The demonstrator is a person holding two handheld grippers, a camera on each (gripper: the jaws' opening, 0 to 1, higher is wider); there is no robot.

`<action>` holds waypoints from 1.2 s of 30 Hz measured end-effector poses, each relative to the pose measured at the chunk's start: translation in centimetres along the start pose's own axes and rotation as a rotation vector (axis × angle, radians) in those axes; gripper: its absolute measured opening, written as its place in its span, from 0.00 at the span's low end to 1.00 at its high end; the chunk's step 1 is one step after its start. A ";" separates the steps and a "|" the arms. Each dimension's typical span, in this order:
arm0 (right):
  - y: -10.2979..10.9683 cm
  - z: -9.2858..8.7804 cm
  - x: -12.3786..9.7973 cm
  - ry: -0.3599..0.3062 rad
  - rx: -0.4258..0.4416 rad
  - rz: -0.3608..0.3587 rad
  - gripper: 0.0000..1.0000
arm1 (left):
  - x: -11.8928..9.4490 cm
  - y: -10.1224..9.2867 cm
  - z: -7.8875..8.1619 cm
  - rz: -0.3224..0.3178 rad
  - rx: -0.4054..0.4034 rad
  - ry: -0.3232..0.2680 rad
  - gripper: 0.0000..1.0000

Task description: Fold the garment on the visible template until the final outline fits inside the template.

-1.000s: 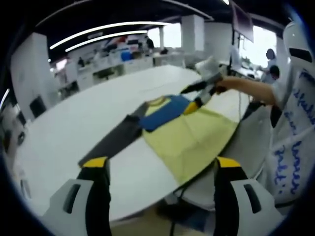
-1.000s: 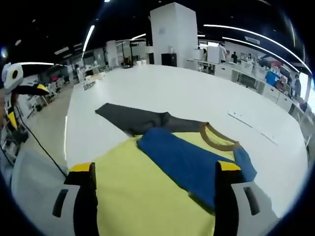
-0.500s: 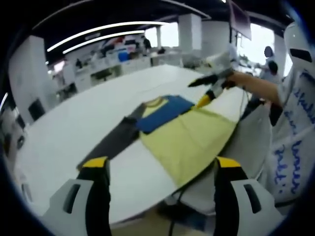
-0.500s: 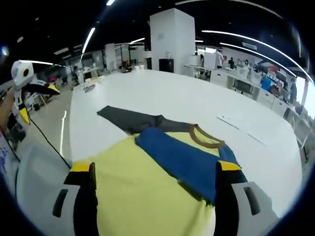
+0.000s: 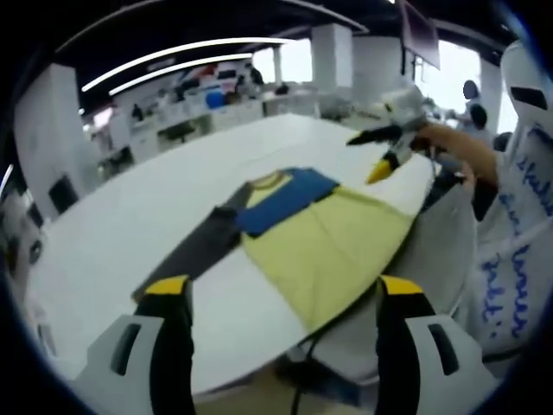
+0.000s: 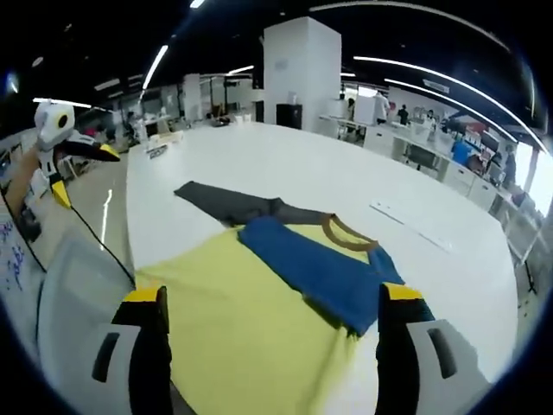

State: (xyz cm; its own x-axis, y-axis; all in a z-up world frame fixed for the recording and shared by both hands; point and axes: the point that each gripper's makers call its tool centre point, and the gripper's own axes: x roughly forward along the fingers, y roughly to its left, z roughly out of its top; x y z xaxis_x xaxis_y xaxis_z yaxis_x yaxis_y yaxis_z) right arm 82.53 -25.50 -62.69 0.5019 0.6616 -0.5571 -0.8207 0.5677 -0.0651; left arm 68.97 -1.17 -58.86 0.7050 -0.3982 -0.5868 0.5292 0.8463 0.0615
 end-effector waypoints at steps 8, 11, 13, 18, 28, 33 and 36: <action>0.2 -0.7 -2.1 0.027 -0.036 -0.031 1.00 | 0.0 -0.1 0.1 0.005 0.016 0.005 0.83; 0.4 -0.7 -2.8 0.022 -0.031 -0.031 1.00 | 0.1 -0.2 0.2 0.009 0.013 0.001 0.83; 0.5 -0.7 -3.0 0.008 -0.018 -0.031 1.00 | 0.2 -0.3 0.3 0.008 0.012 -0.002 0.83; 1.0 -1.7 -3.2 0.014 -0.010 -0.023 1.00 | 0.4 -0.6 0.1 0.007 0.008 0.002 0.84; 2.2 -2.4 -5.7 -0.009 0.011 -0.039 1.00 | 0.2 -0.6 0.4 0.028 0.026 0.005 0.84; 2.3 -3.1 -6.7 0.005 0.008 -0.058 1.00 | 0.4 -0.8 0.5 0.025 0.040 0.009 0.84; 2.4 -3.1 -7.2 0.000 0.009 -0.061 1.00 | 0.5 -0.8 0.6 0.023 0.049 0.014 0.84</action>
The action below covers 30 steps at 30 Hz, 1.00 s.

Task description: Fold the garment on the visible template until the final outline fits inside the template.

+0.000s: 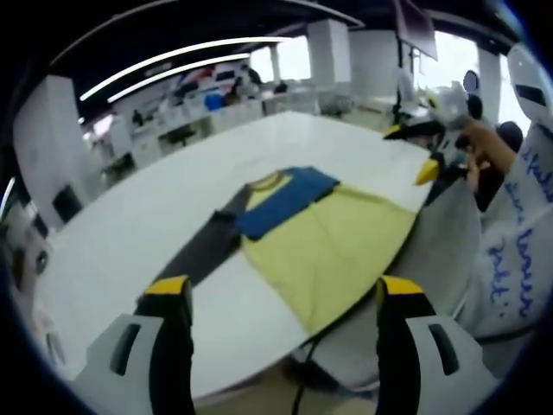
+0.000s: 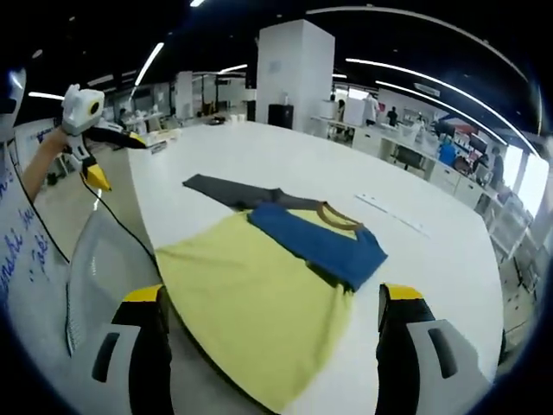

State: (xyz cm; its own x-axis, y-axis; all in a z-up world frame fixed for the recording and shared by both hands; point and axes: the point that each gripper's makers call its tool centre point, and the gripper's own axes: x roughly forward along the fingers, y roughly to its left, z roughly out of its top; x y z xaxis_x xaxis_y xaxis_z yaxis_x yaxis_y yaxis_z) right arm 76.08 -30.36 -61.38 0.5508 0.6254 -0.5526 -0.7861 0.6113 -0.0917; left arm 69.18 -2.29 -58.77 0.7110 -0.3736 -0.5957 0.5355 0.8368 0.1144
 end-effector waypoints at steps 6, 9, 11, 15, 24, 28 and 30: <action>0.3 -0.1 -1.3 -0.002 -0.012 -0.022 1.00 | 0.2 0.0 -0.1 0.003 0.011 0.013 0.84; 0.5 -0.4 -1.9 0.001 -0.014 -0.027 1.00 | 0.2 -0.1 -0.3 -0.001 0.015 0.021 0.84; 0.5 -0.6 -2.4 -0.002 -0.009 -0.033 1.00 | 0.2 -0.2 -0.3 0.002 0.013 0.022 0.84; 0.5 -0.9 -3.1 -0.007 -0.002 -0.041 1.00 | 0.2 -0.1 -0.3 0.008 0.016 0.025 0.84; 0.5 -1.4 -4.0 -0.010 0.001 -0.059 1.00 | -0.4 0.2 -0.2 0.034 0.020 0.025 0.84; 0.5 -1.6 -4.3 -0.007 0.004 -0.065 1.00 | -0.4 0.2 -0.4 0.035 0.013 0.026 0.84; 0.6 -1.7 -4.4 -0.009 0.007 -0.067 1.00 | -0.5 0.3 -0.5 0.035 0.009 0.026 0.83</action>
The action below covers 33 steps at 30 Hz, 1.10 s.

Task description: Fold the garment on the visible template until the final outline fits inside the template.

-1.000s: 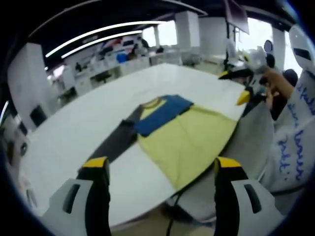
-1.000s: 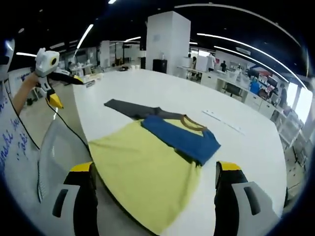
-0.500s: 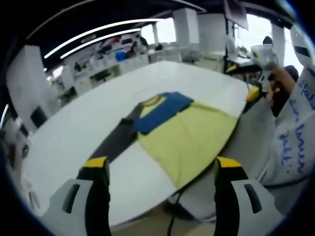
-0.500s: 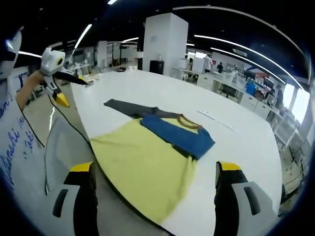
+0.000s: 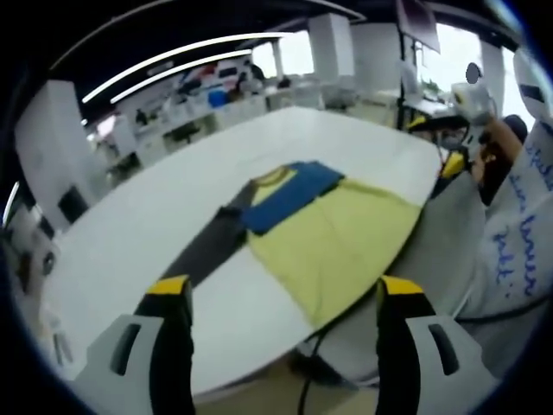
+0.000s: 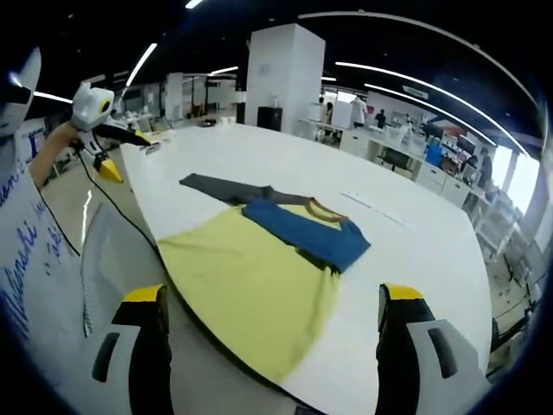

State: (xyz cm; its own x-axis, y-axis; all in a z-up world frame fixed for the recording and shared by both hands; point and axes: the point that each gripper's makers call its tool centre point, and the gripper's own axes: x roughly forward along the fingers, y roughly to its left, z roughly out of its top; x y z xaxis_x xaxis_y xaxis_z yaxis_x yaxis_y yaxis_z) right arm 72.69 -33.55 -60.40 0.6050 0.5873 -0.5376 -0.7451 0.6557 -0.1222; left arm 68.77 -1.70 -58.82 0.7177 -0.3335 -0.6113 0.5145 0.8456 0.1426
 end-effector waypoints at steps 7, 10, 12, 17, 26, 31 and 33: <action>-0.8 -0.9 -0.9 0.021 0.015 -0.035 1.00 | -0.2 0.0 -0.6 0.001 0.014 0.030 0.83; -0.9 -1.0 -1.3 0.023 0.020 -0.042 1.00 | -0.2 0.6 -0.7 0.015 -0.001 0.026 0.83; -0.9 -1.2 -1.4 0.029 0.020 -0.041 1.00 | -0.2 0.9 -0.7 0.023 0.003 0.025 0.83; -0.8 -1.4 -1.4 0.035 0.021 -0.039 1.00 | -0.1 2.0 -0.6 0.038 -0.001 0.018 0.82; -1.2 -1.5 -1.4 0.018 0.038 -0.053 1.00 | 0.4 3.3 -1.6 0.042 -0.005 0.056 0.81; -1.1 -1.6 -1.4 0.018 0.046 -0.053 1.00 | 0.8 4.1 -2.2 0.056 -0.018 0.057 0.79; -1.2 -1.8 -1.3 0.025 0.048 -0.055 1.00 | 1.1 4.3 -2.7 0.057 -0.022 0.064 0.77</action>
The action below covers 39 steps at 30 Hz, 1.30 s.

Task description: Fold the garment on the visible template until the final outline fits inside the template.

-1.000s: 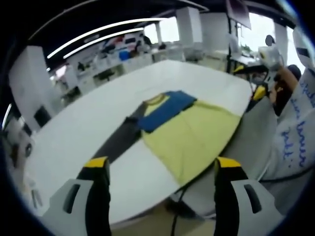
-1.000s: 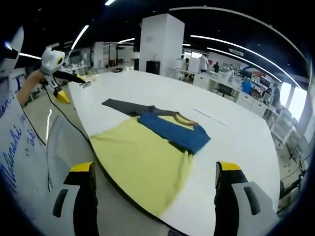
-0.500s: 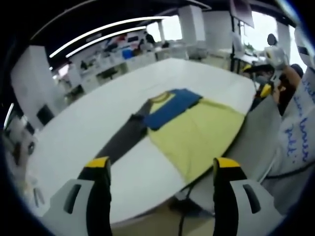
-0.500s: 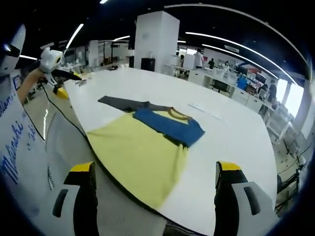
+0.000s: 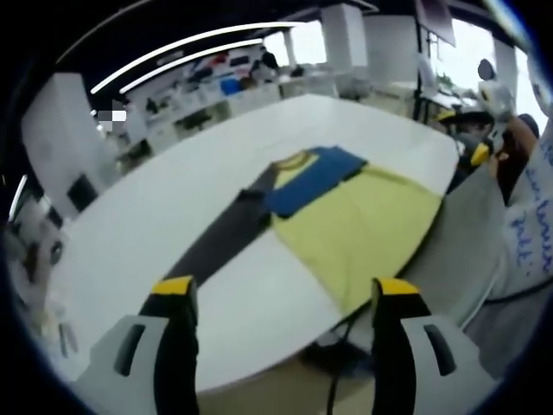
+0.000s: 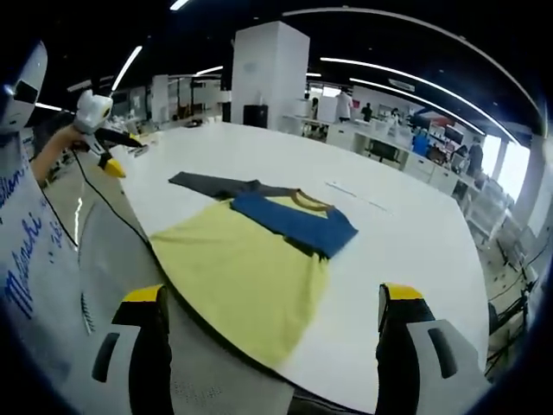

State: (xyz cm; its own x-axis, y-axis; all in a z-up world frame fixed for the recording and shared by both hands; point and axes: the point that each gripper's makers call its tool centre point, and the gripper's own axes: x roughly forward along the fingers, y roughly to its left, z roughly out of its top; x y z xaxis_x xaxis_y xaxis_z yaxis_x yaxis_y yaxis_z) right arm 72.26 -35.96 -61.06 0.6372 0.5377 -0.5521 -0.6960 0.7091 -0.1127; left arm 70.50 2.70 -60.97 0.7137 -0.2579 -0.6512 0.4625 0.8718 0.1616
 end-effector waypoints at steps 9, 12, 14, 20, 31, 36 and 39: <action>0.0 -0.2 0.0 0.017 -0.004 0.000 1.00 | 0.7 1.0 -1.4 0.022 -0.051 -0.002 0.74; 0.1 -0.2 0.1 0.014 -0.002 0.007 1.00 | 0.9 1.3 -1.6 0.009 -0.064 -0.004 0.72; 0.4 0.1 0.2 0.002 0.000 0.024 1.00 | 1.0 1.5 -1.8 0.006 -0.067 -0.006 0.70; 0.8 0.3 0.5 -0.007 -0.007 0.039 1.00 | 1.0 2.9 -1.9 0.011 -0.145 -0.040 0.68; 0.9 0.4 0.6 -0.026 -0.010 0.043 1.00 | 1.5 5.6 -2.9 0.053 -0.155 0.001 0.63; 0.9 0.7 0.5 -0.054 0.001 0.037 1.00 | 2.5 6.0 -2.9 0.029 -0.166 0.016 0.60; 0.9 0.5 0.4 -0.057 0.007 0.030 1.00 | 3.0 6.2 -2.4 0.016 -0.152 0.020 0.57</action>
State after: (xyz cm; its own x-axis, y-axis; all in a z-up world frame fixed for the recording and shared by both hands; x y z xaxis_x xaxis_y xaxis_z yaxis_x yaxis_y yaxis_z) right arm 72.03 -34.93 -60.97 0.6341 0.5836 -0.5072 -0.7128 0.6955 -0.0908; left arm 74.28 8.34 -63.75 0.7092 -0.2364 -0.6642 0.3647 0.9293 0.0588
